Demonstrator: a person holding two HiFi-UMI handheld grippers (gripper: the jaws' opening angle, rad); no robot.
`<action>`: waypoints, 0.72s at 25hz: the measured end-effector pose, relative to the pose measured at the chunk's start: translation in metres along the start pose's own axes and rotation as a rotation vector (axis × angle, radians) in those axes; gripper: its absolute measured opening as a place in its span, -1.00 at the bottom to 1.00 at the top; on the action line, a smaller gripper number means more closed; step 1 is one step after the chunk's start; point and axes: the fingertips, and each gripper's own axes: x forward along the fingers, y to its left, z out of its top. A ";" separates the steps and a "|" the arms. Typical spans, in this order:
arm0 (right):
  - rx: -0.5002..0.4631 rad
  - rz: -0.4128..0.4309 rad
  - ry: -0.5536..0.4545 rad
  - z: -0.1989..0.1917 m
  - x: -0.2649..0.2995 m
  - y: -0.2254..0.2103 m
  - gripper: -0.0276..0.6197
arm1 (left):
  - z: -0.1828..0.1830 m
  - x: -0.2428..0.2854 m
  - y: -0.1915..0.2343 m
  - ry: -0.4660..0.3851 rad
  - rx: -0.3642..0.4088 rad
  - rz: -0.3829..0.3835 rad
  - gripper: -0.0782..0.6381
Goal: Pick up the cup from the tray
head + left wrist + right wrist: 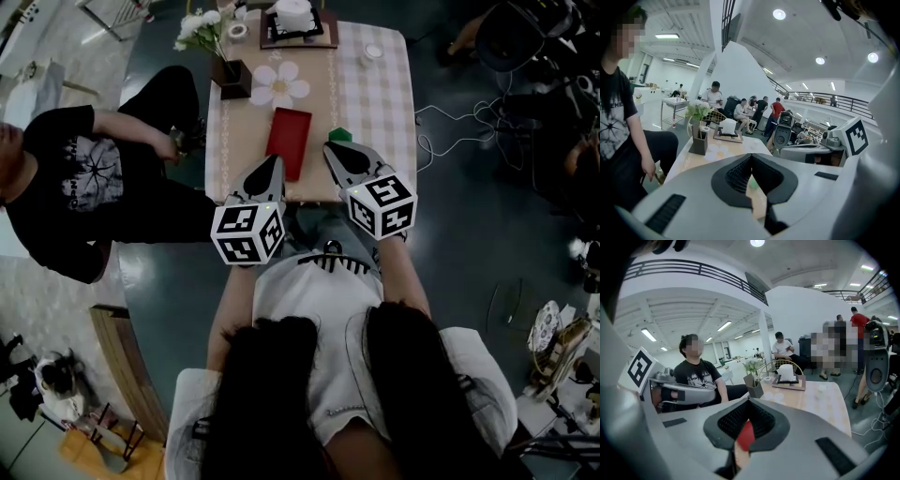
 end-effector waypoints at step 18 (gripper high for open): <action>0.026 -0.065 -0.001 -0.025 -0.019 0.005 -0.89 | -0.014 -0.018 -0.013 -0.009 0.065 -0.007 -0.76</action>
